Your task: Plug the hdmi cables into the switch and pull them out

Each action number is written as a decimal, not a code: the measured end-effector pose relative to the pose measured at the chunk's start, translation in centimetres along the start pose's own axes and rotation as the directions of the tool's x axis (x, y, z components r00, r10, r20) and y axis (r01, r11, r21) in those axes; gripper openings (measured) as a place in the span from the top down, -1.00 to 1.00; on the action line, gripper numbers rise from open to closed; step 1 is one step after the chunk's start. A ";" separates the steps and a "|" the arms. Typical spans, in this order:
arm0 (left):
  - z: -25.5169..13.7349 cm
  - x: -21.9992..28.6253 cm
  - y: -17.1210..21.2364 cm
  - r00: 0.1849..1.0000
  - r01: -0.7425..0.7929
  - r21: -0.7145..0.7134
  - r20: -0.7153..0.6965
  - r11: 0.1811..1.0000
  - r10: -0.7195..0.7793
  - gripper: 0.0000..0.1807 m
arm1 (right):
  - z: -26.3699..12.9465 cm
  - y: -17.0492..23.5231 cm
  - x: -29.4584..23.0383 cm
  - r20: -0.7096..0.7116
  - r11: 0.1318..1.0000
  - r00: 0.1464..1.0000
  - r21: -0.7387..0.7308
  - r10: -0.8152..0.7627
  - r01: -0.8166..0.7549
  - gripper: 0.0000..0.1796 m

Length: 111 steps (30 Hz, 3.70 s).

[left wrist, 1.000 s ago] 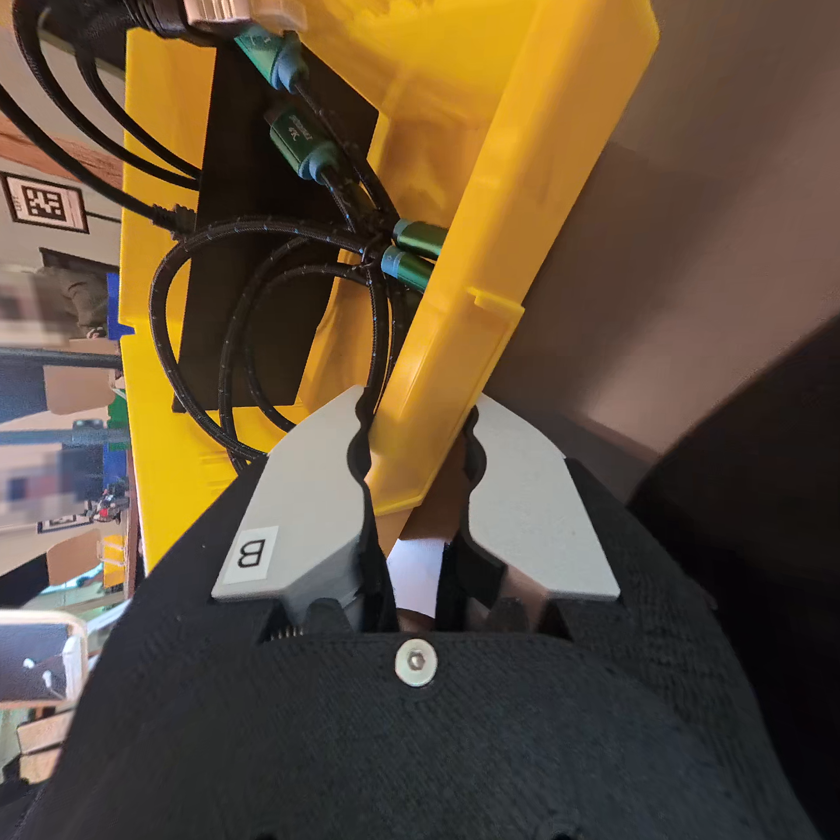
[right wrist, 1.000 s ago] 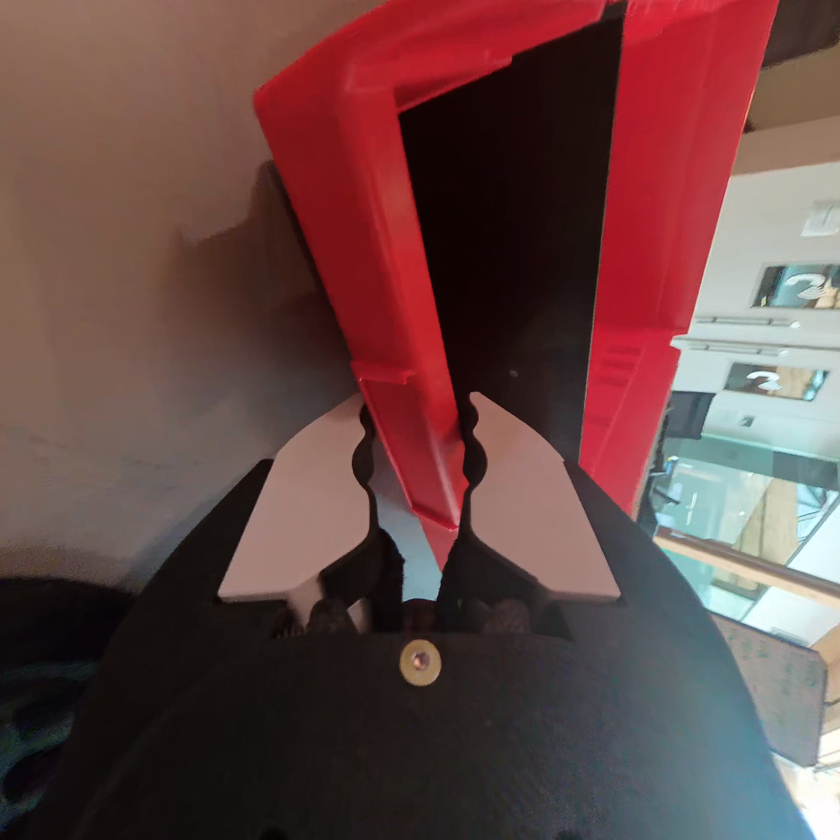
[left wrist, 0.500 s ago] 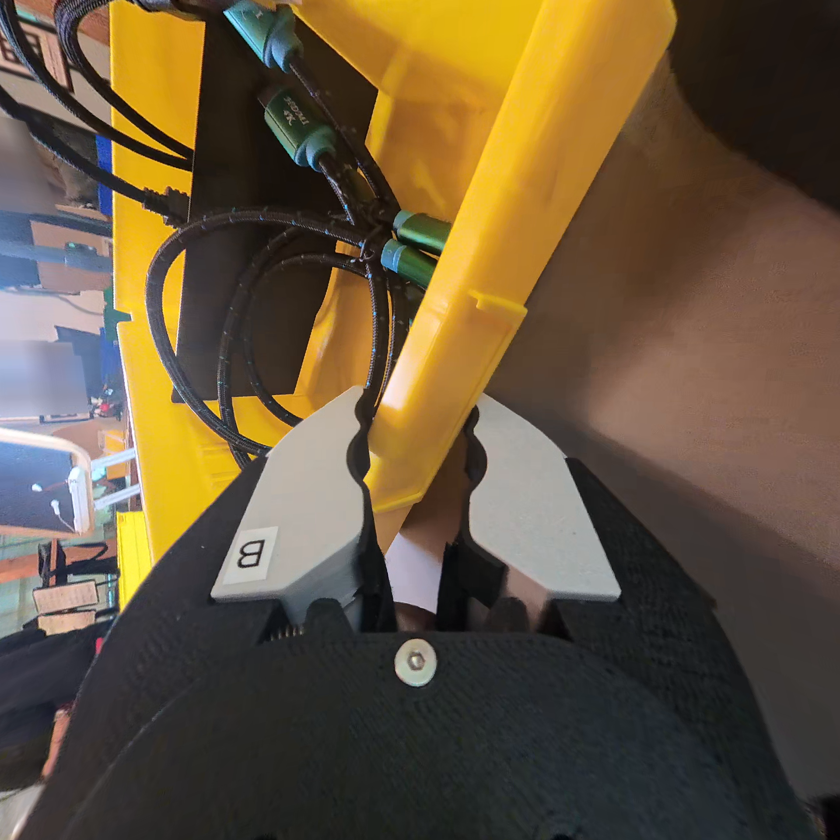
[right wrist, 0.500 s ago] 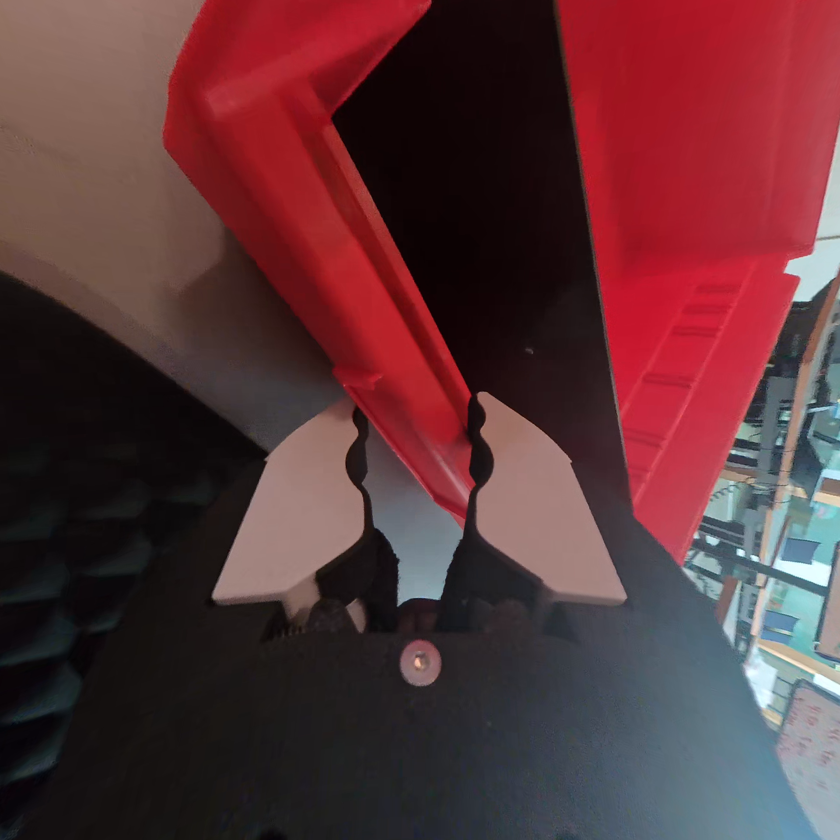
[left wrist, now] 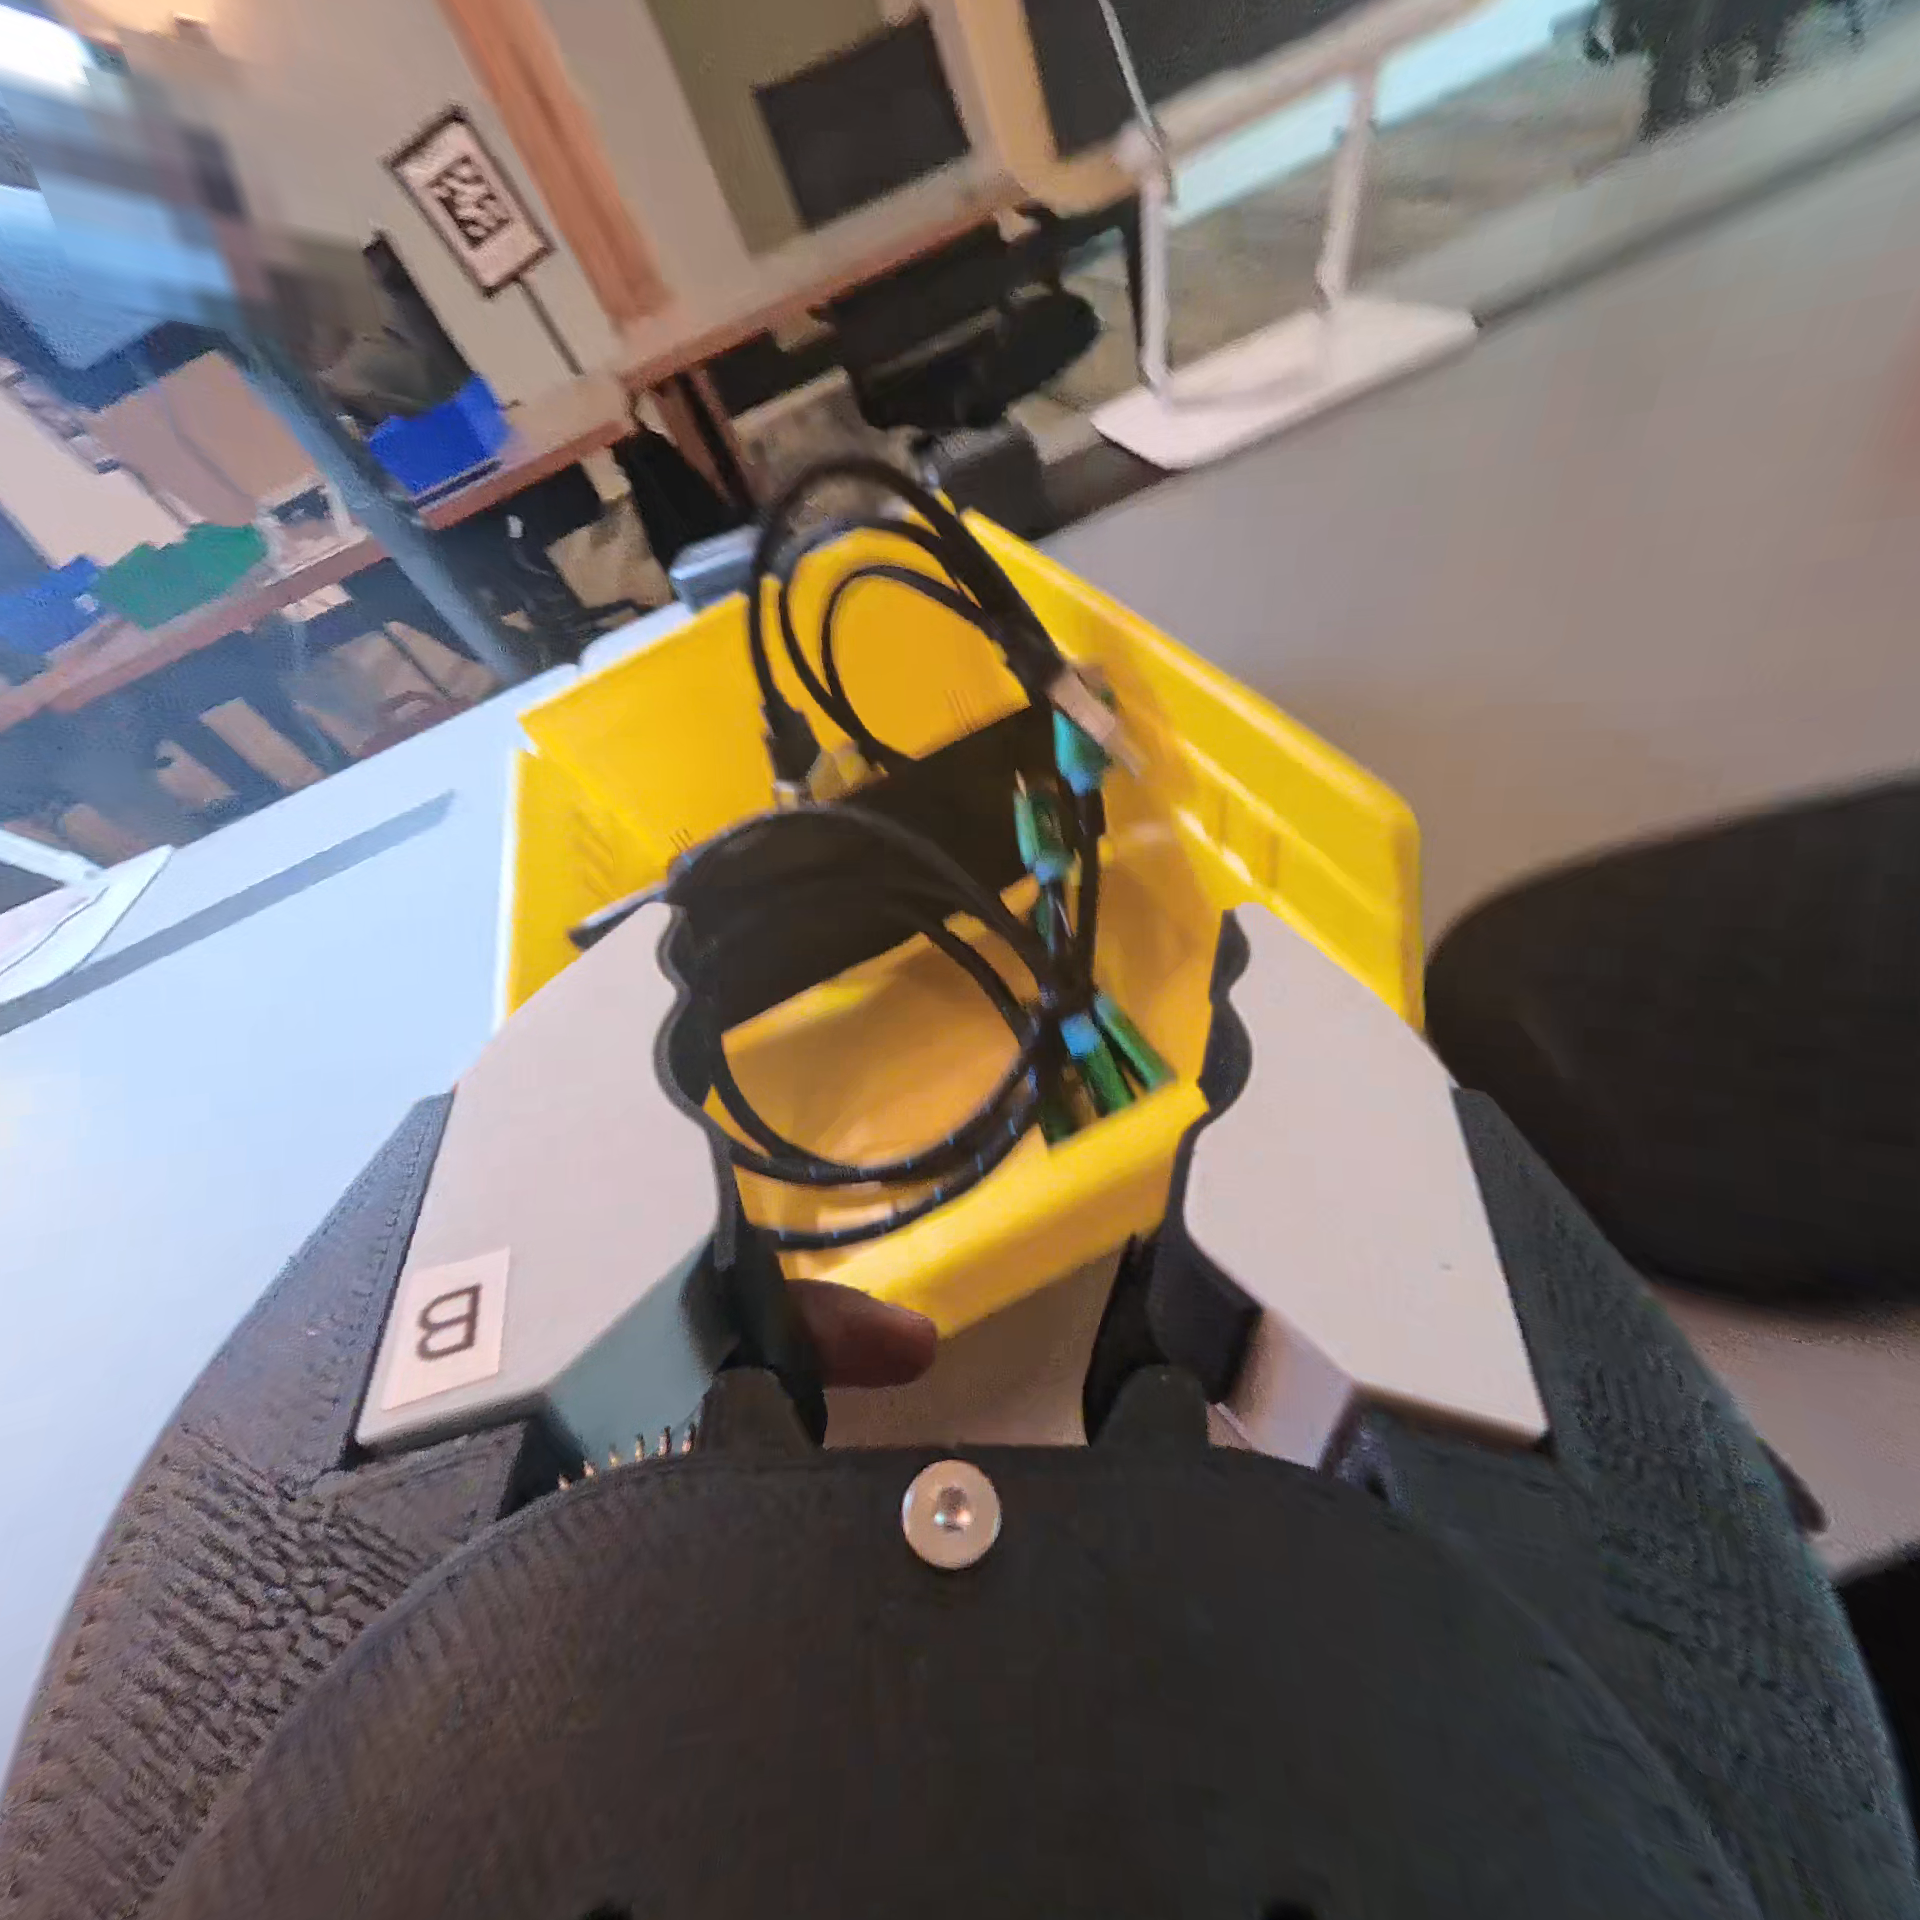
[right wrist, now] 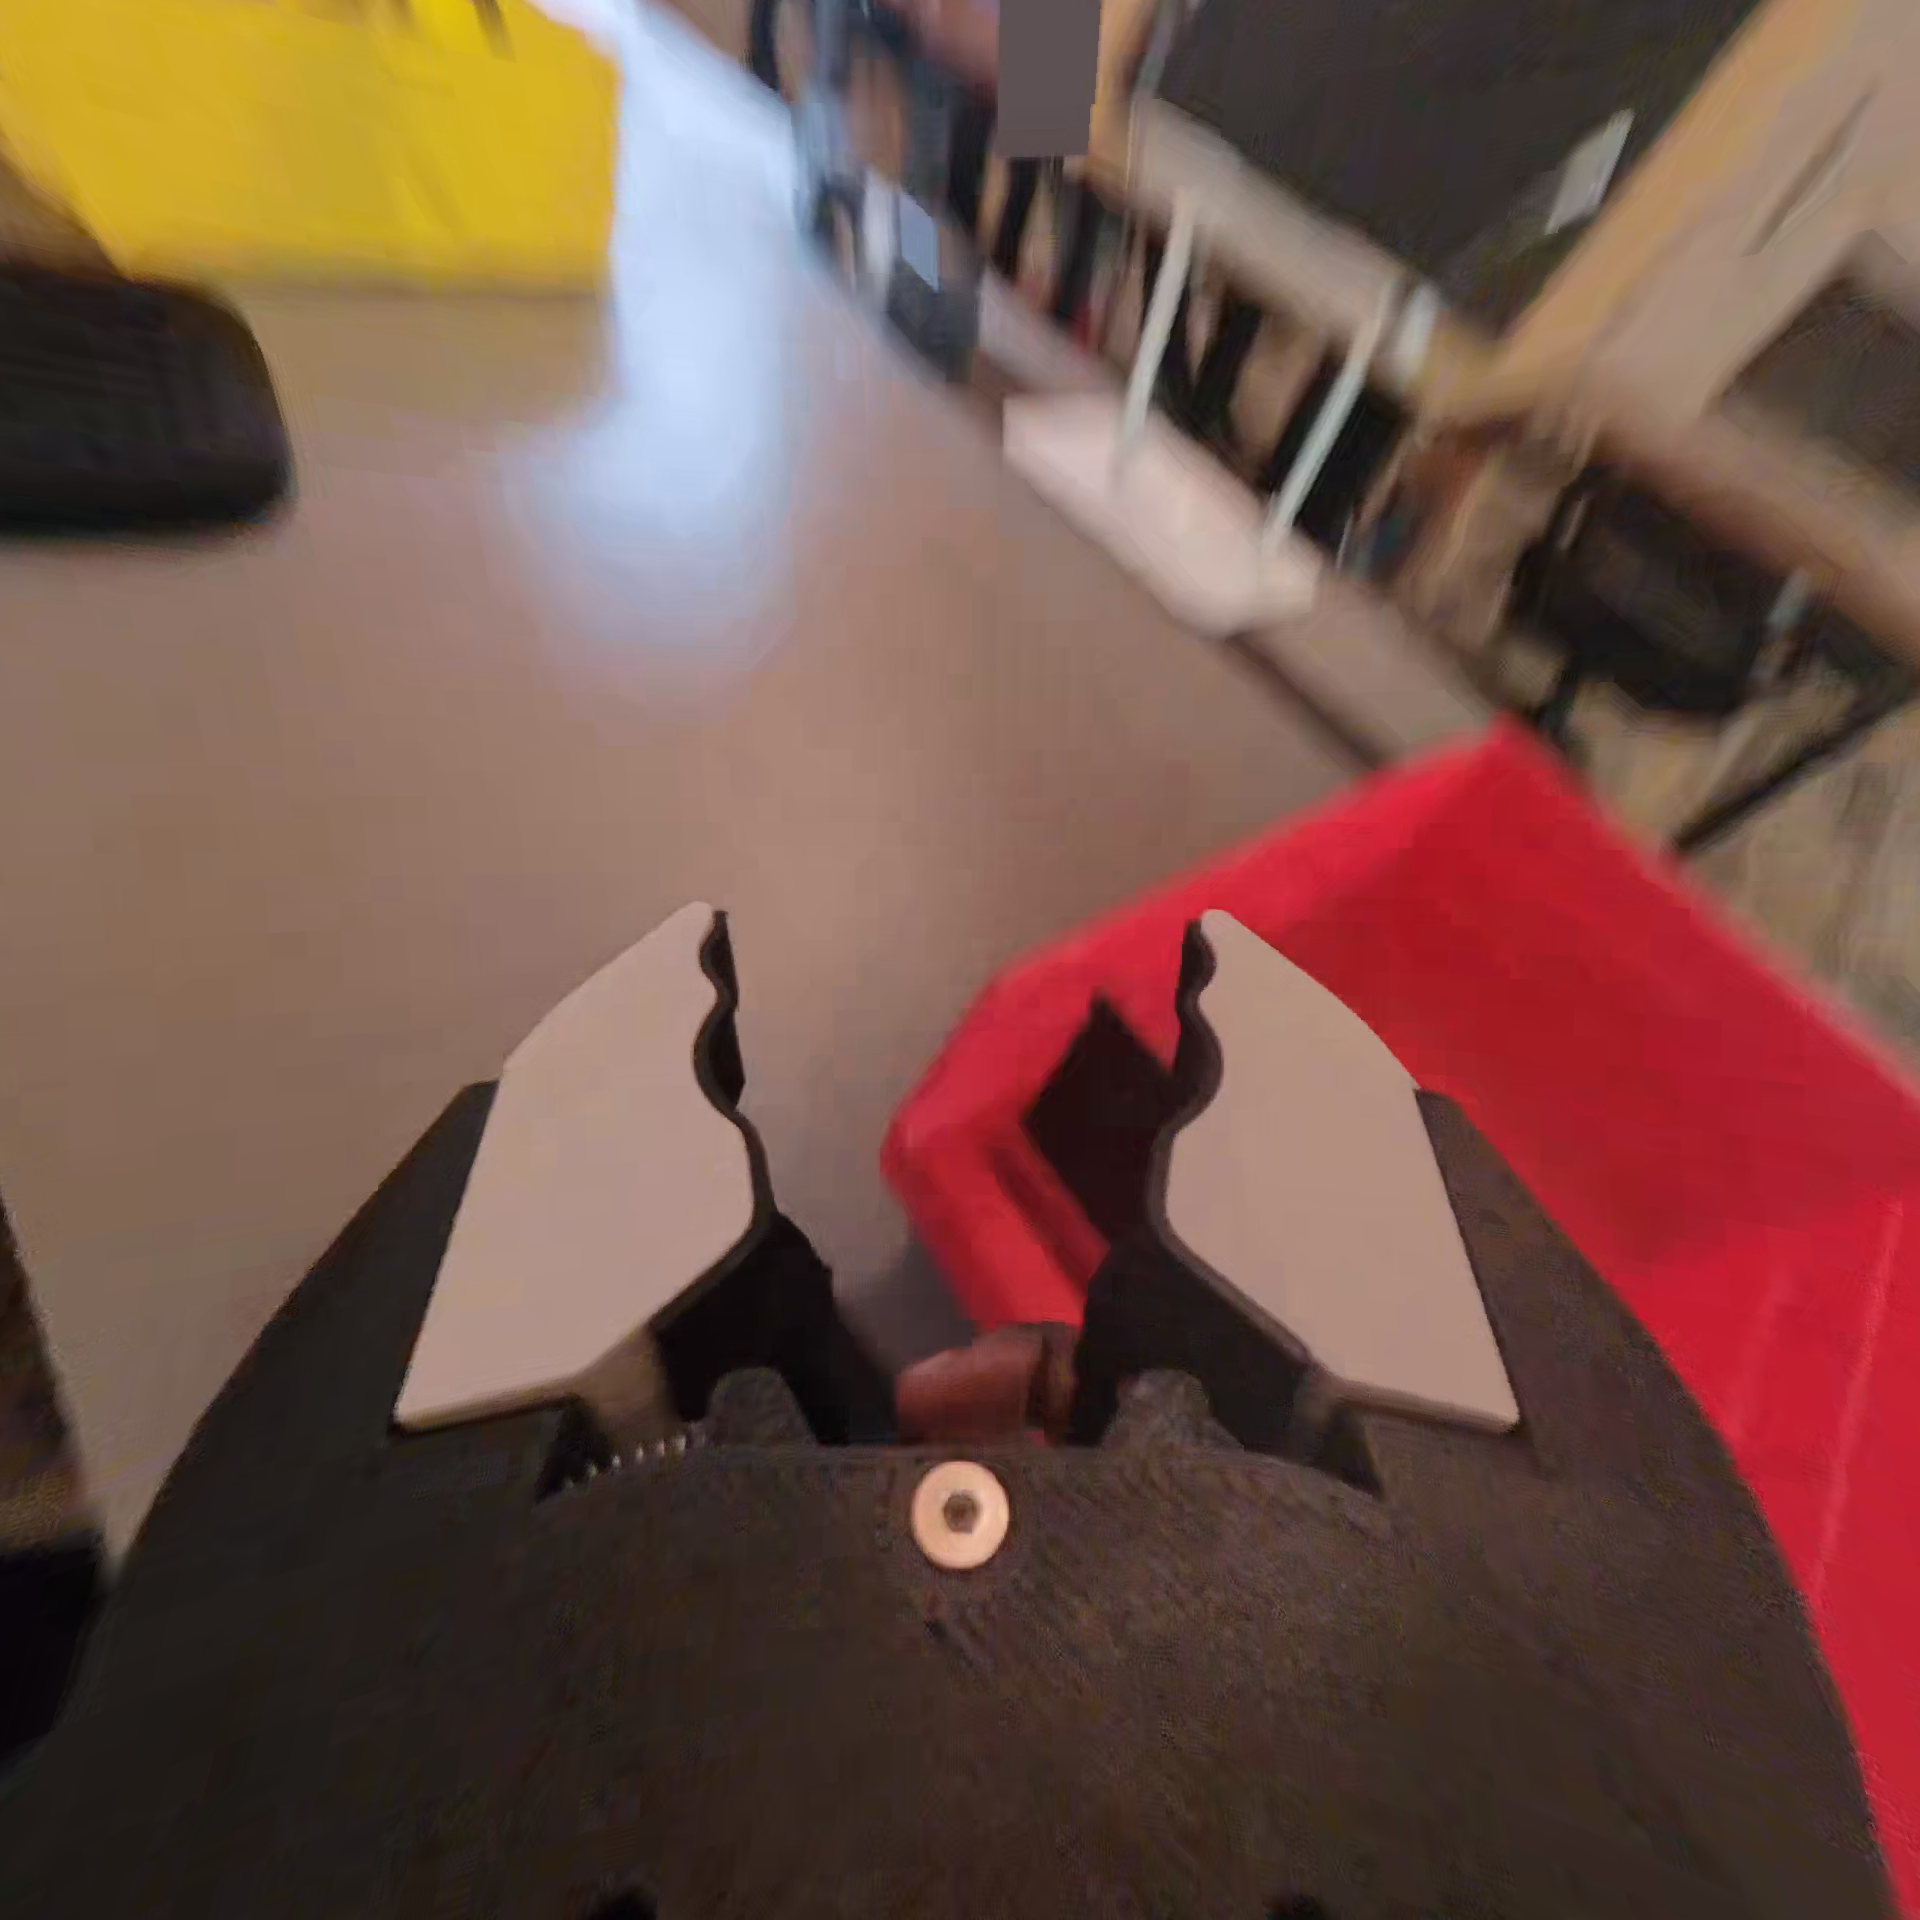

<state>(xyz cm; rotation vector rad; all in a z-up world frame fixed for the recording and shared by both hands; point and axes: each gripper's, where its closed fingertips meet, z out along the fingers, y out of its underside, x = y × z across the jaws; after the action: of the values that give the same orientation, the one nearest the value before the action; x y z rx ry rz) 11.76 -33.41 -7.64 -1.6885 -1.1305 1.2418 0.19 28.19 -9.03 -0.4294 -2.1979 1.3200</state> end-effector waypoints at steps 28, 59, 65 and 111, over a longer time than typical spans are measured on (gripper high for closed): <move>19.1 -5.5 8.4 0.959 -0.158 -0.844 -0.254 0.513 -0.122 0.74 | 4.9 -8.6 -7.2 0.445 0.834 0.895 0.504 -0.029 -0.224 0.23; 2.1 18.9 -26.4 0.343 0.899 0.367 -0.929 0.237 0.138 0.75 | 8.9 -18.5 -11.3 0.607 0.763 0.792 0.482 0.064 -0.432 0.38; 4.4 24.7 -24.7 0.121 0.957 0.154 -0.982 0.245 0.145 0.75 | 12.4 -22.6 -15.2 0.690 0.730 0.723 0.489 0.011 -0.477 0.37; 19.0 17.2 -17.0 0.927 0.369 0.501 -0.253 0.783 -0.276 0.54 | 21.6 -3.9 -15.0 0.181 0.594 0.566 0.205 -0.804 0.778 0.70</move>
<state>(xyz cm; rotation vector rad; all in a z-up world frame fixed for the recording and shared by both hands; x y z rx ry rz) -7.86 -10.36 -2.29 -1.0881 -0.8172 1.0454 -0.53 3.19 -18.00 0.7757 -2.0642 0.9655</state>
